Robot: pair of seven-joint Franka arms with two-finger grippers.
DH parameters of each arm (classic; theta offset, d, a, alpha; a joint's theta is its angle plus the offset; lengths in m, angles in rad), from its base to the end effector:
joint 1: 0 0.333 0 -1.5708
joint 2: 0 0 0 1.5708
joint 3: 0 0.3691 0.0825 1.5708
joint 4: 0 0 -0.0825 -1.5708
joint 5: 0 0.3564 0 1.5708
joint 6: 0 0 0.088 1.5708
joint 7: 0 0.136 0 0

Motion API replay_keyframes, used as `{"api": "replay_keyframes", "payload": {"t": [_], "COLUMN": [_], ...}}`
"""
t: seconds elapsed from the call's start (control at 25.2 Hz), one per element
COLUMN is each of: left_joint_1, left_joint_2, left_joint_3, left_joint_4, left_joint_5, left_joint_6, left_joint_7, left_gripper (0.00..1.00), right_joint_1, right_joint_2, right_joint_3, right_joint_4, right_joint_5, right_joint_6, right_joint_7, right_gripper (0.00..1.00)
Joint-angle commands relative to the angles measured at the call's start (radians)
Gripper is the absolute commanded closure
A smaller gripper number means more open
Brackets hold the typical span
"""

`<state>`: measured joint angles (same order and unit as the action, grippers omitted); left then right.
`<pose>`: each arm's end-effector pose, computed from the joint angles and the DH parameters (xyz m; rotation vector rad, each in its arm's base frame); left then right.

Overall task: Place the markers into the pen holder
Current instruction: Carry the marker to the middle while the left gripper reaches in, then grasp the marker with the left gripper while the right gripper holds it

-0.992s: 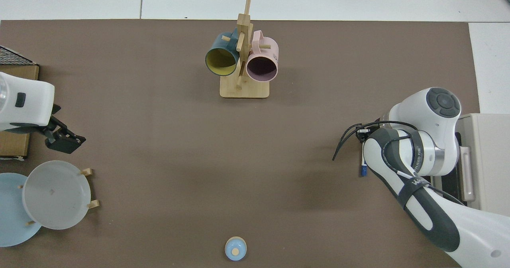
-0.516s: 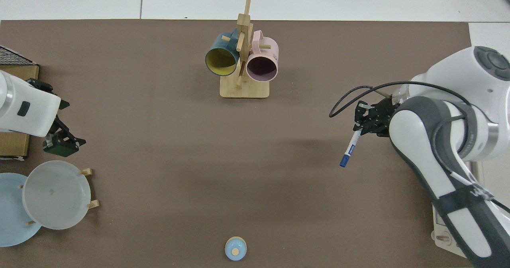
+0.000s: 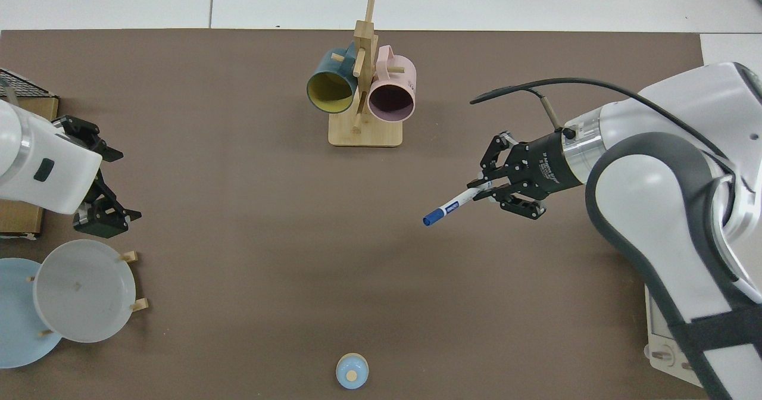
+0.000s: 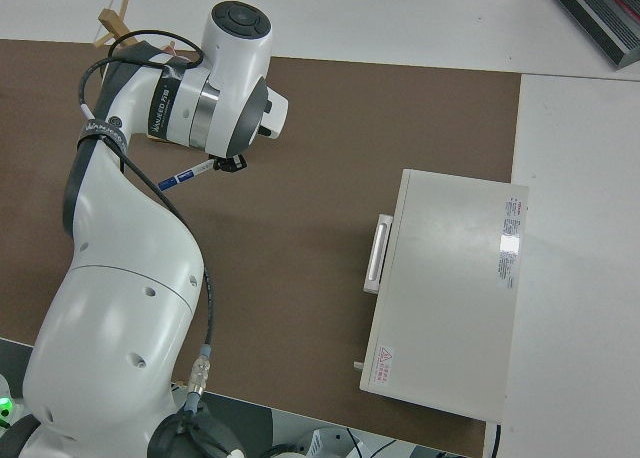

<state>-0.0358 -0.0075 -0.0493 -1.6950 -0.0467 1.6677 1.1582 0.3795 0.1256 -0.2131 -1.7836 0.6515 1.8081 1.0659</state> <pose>0.5262 -0.0509 0.6056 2.5179 -1.7944 0.0101 0.5523 0.1675 0.5255 -2.2657 1.3719 0.5752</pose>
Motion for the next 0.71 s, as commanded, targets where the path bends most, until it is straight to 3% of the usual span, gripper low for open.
{"api": "replay_keyframes", "payload": {"t": [0.0, 0.32, 0.67], "left_joint_1": [-0.012, -0.010, -0.018], "left_joint_2": [-0.014, -0.014, -0.028], "left_joint_3": [-0.055, -0.184, -0.305], "left_joint_4": [0.017, 0.029, 0.048], "left_joint_5": [-0.012, -0.002, 0.099], "left_joint_6": [-0.019, -0.006, 0.075], "left_joint_7": [-0.020, -0.026, -0.093], "left_gripper": [0.00, 0.00, 0.00], "right_joint_1": [0.082, 0.225, 0.292], "right_joint_2": [-0.020, -0.035, -0.037], "right_joint_3": [0.000, 0.000, 0.006], "right_joint_4": [-0.003, -0.005, -0.007], "right_joint_5": [0.085, 0.088, 0.086], "right_joint_6": [0.055, 0.273, 0.376], "right_joint_7": [0.248, 0.620, 0.807], "right_gripper": [1.00, 1.00, 1.00]}}
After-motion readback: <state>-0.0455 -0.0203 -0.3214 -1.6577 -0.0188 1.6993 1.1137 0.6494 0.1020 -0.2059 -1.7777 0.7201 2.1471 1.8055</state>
